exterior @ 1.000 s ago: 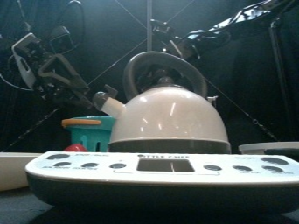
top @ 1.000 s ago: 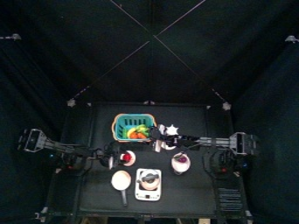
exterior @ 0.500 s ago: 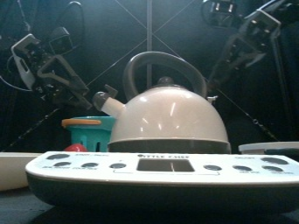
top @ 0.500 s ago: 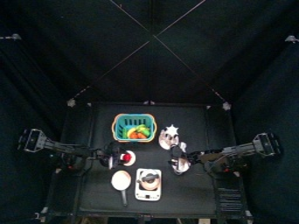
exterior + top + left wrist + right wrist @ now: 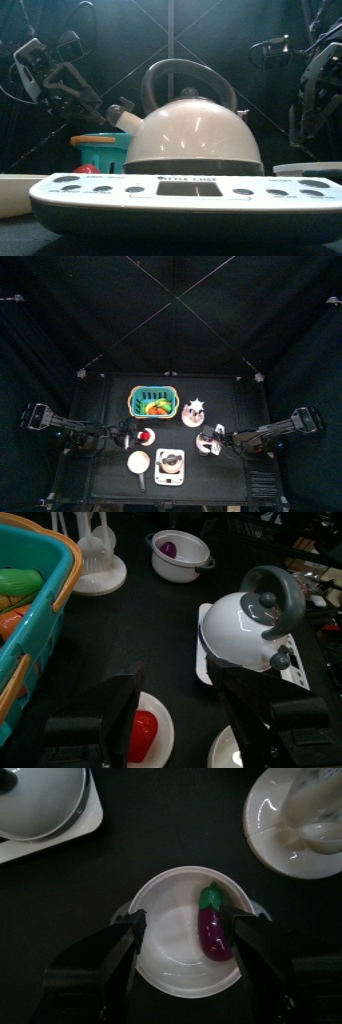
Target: Grab eggplant
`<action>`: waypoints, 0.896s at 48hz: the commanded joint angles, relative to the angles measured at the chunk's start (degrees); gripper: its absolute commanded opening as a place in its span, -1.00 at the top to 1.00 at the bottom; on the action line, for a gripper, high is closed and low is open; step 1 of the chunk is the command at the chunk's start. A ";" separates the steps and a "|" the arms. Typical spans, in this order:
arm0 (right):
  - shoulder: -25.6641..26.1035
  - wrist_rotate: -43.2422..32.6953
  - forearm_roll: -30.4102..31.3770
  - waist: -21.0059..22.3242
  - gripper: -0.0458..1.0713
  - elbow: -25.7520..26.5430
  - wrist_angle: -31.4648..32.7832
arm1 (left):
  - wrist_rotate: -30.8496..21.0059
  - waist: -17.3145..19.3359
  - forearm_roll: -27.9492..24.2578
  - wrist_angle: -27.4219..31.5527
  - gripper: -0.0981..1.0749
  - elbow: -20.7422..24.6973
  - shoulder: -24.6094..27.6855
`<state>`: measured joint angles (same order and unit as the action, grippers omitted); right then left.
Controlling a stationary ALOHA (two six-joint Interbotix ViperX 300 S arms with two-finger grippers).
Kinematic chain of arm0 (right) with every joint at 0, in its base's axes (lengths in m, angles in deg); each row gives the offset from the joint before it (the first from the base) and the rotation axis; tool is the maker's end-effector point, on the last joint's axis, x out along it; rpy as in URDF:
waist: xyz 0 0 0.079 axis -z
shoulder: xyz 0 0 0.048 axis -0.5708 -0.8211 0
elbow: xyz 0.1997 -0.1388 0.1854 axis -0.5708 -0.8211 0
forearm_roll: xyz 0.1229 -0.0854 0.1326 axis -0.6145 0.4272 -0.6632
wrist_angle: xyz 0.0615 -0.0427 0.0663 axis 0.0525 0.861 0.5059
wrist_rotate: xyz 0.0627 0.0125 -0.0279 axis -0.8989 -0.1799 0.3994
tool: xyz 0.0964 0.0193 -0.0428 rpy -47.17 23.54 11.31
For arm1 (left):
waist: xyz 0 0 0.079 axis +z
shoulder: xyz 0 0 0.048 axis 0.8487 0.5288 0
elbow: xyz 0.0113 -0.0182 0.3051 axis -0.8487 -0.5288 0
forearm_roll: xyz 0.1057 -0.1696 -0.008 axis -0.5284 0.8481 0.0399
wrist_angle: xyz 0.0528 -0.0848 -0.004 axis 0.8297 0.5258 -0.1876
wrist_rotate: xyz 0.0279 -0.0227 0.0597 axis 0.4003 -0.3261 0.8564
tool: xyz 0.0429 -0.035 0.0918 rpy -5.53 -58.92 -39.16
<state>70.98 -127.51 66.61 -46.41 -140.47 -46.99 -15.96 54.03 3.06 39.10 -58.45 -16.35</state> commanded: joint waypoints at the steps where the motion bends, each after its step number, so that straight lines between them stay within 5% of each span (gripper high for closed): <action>1: -0.70 0.09 -0.35 -0.53 -0.73 0.44 -0.09 | 0.00 0.09 -0.09 -0.26 -0.68 1.41 -0.18; 43: -13.89 0.35 -0.09 1.67 -0.73 0.00 0.53 | 0.00 0.09 0.00 -0.26 -0.68 1.32 -0.18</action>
<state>57.00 -127.07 66.53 -45.00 -140.82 -46.02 -15.96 54.03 3.06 39.02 -58.36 -16.44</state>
